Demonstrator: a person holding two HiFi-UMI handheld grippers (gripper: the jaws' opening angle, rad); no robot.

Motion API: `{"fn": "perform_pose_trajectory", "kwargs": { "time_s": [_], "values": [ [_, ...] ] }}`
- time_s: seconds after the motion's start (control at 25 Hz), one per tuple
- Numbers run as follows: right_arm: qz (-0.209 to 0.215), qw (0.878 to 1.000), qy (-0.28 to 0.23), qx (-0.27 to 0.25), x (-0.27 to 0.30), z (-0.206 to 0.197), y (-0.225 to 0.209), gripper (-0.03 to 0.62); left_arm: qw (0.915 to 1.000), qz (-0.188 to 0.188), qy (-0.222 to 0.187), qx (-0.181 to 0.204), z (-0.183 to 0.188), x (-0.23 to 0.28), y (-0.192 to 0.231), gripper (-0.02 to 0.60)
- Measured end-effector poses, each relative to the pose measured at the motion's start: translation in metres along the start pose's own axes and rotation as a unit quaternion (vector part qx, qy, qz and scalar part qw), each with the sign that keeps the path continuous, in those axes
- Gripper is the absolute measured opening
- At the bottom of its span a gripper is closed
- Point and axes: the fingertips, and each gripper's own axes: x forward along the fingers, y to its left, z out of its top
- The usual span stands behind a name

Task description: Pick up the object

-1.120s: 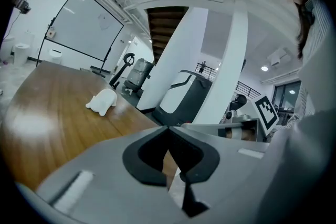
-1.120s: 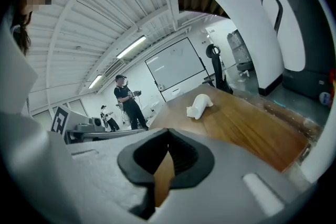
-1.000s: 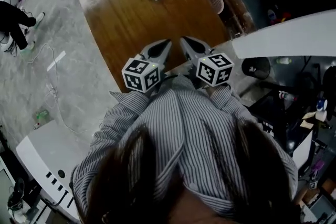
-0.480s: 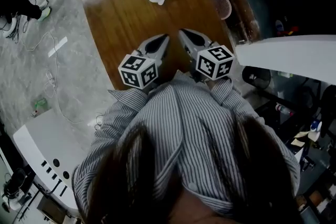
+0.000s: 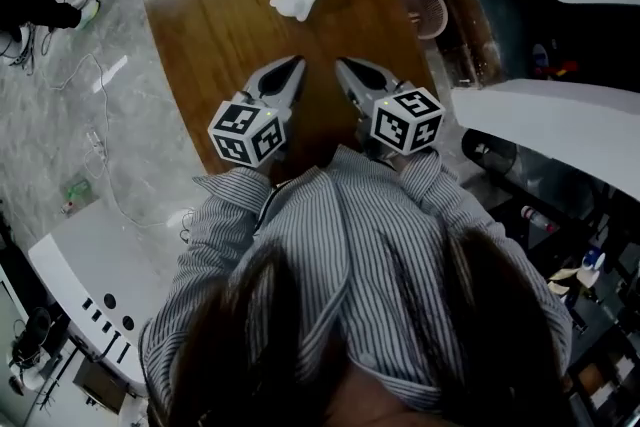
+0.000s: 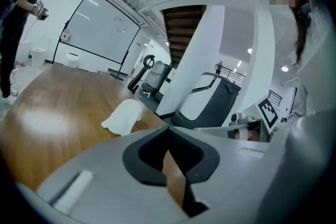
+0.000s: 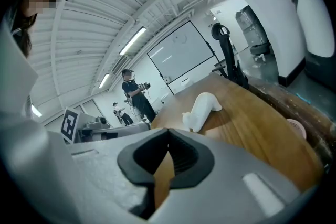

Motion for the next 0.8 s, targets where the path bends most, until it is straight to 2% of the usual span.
{"fn": "perform_pose_trajectory", "kwargs": {
  "time_s": [0.16, 0.28, 0.36, 0.48, 0.64, 0.8],
  "values": [
    [0.014, 1.000, 0.005, 0.007, 0.018, 0.007, -0.008, 0.002, 0.9998, 0.005, 0.017, 0.013, 0.005, 0.015, 0.024, 0.000],
    [0.015, 1.000, -0.002, 0.023, 0.031, 0.012, -0.017, 0.002, 0.9994, 0.000, 0.033, 0.008, 0.007, 0.030, 0.044, 0.049],
    [0.017, 0.999, 0.002, 0.037, 0.038, 0.010, -0.023, 0.002, 0.9985, -0.003, 0.048, 0.025, 0.008, 0.040, 0.055, 0.058],
    [0.021, 0.998, 0.007, 0.058, 0.048, 0.004, -0.029, 0.002, 0.9942, -0.018, 0.077, 0.074, 0.008, 0.056, 0.063, 0.077],
    [0.025, 0.997, 0.017, 0.075, 0.057, -0.007, -0.033, 0.002, 0.9764, -0.039, 0.124, 0.173, 0.004, 0.072, 0.071, 0.123],
    [0.023, 0.995, 0.021, 0.093, 0.064, -0.015, -0.040, 0.002, 0.9628, -0.019, 0.148, 0.225, 0.004, 0.084, 0.095, 0.180]
  ]
}}
